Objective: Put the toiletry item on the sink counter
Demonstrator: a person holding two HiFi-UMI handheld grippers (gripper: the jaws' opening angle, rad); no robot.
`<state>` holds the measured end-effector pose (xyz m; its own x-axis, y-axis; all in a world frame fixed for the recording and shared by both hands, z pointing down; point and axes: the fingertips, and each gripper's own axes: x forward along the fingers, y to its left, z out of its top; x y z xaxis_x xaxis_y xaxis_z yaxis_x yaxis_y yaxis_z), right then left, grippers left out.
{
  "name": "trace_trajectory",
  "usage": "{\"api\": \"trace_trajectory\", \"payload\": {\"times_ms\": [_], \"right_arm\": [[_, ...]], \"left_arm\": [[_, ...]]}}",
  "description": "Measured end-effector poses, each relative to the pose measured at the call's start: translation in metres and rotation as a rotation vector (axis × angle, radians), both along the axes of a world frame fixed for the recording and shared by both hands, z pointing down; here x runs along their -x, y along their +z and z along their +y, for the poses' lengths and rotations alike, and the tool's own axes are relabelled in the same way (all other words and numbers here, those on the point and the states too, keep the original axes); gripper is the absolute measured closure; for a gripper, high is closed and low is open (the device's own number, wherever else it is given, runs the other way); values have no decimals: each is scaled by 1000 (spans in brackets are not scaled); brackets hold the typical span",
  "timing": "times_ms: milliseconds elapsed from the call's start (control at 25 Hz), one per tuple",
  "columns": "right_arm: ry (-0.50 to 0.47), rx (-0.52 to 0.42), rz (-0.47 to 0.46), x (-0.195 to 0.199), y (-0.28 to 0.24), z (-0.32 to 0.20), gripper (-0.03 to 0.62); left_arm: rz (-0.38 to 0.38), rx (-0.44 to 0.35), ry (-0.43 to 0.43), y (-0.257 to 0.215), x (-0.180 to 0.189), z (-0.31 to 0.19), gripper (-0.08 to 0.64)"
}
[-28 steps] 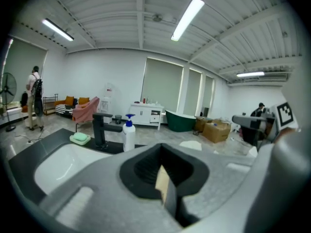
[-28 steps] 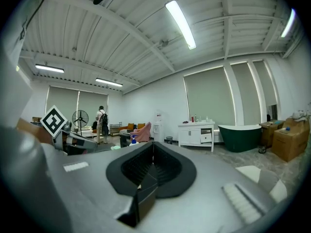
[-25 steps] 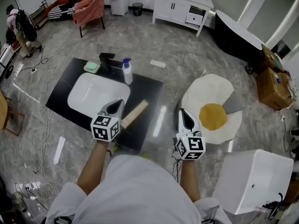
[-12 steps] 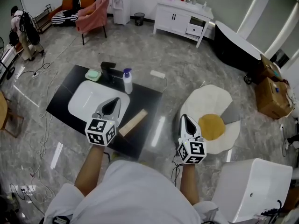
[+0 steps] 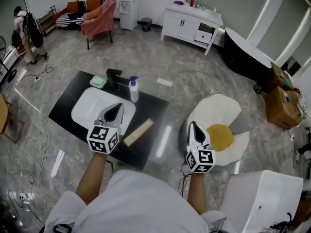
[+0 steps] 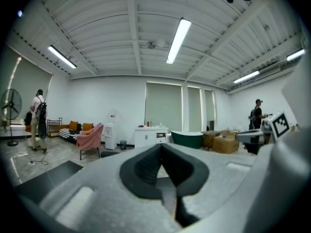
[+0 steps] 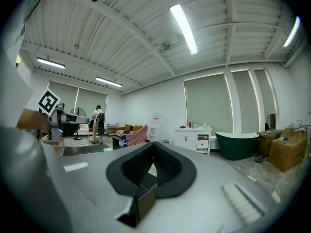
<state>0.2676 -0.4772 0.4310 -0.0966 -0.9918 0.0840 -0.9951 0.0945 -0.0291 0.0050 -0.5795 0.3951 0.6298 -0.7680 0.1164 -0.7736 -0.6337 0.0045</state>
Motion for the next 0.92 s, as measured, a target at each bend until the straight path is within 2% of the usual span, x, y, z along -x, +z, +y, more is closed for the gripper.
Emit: {"api": "trace_trajectory", "payload": {"times_ms": [920], "right_arm": [[11, -21, 18, -1, -11, -19, 589]], "left_arm": [[5, -7, -2, 3, 10, -14, 561]]}}
